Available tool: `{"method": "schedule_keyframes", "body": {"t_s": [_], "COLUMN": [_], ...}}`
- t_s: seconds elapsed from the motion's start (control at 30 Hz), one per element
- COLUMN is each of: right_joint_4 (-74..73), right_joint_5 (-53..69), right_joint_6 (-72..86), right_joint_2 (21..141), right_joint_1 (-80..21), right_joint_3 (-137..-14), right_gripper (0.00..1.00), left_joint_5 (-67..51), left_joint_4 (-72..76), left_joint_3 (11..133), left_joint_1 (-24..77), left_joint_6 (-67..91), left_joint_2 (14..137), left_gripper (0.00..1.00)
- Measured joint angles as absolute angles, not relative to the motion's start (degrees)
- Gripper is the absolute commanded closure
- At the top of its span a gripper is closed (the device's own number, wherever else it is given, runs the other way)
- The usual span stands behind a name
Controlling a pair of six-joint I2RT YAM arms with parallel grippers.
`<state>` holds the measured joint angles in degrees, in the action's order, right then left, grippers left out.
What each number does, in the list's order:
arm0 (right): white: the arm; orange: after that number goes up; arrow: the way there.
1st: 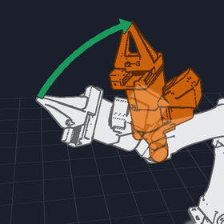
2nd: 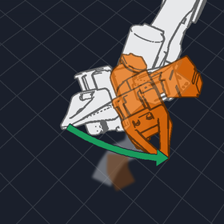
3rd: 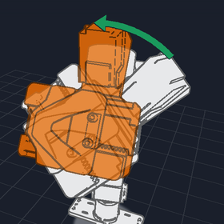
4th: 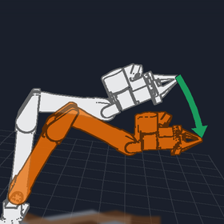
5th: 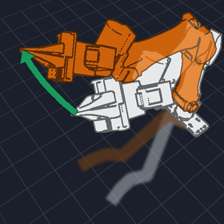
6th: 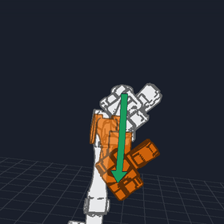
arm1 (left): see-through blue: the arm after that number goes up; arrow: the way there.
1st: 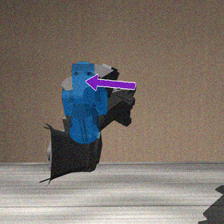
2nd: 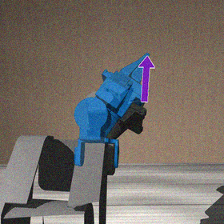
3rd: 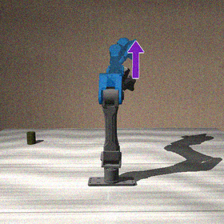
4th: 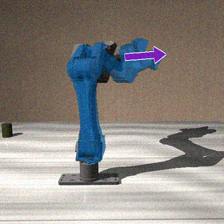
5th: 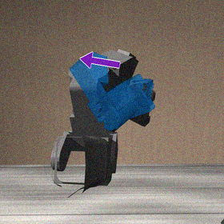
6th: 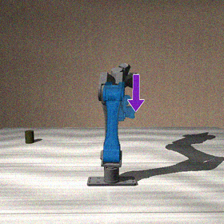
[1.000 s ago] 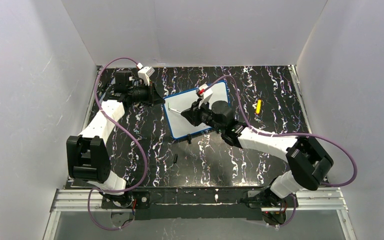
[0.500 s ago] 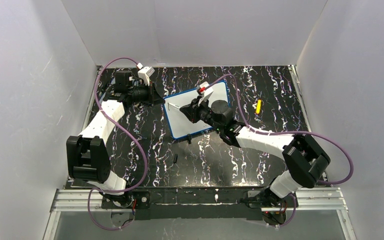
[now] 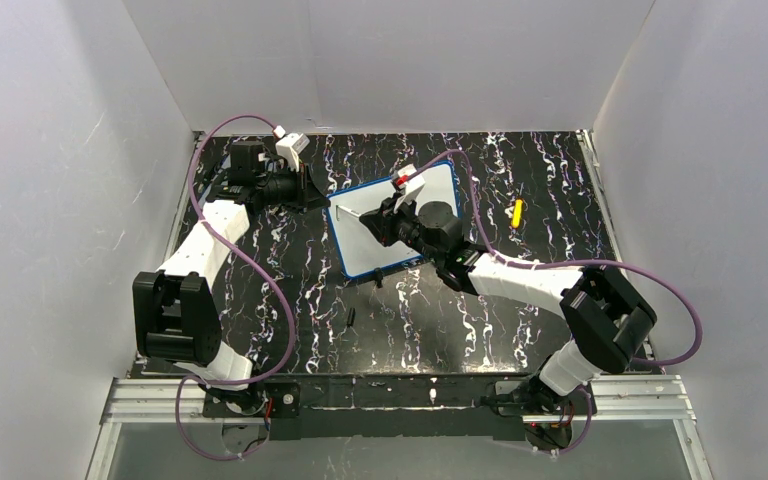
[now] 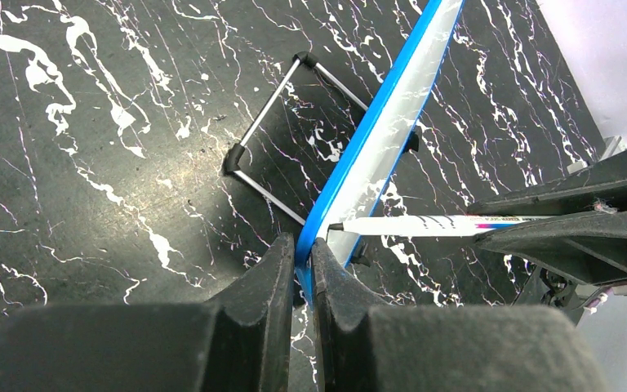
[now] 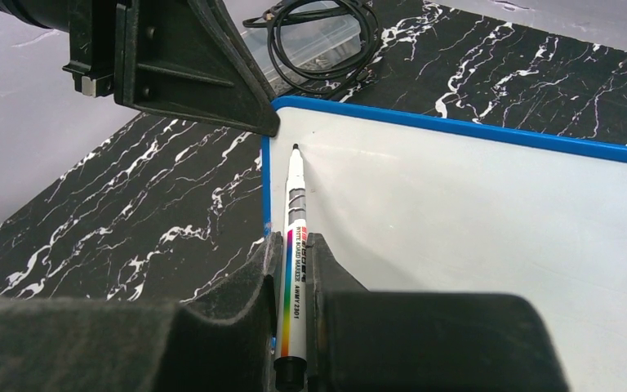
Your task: Write a sentence on the whiteboard
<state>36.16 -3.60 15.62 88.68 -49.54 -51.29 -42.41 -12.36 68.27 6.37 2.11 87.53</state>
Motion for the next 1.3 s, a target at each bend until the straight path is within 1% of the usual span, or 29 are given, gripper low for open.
{"method": "schedule_keyframes", "body": {"t_s": [0.53,1.3], "right_joint_4": [36.07,36.21], "right_joint_5": [-7.57,-2.33], "right_joint_6": [15.38,14.94], "right_joint_2": [86.52,88.47], "right_joint_1": [-49.89,-50.98], "right_joint_3": [-48.38,-47.37], "right_gripper": [0.99,0.99], "left_joint_5": [-42.26,-42.24], "left_joint_4": [-12.16,-12.14], "left_joint_3": [68.18,68.07], "left_joint_1": [6.37,6.39], "left_joint_6": [2.11,2.09], "left_joint_2": [87.50,87.33], "left_gripper": [1.00,1.00]}}
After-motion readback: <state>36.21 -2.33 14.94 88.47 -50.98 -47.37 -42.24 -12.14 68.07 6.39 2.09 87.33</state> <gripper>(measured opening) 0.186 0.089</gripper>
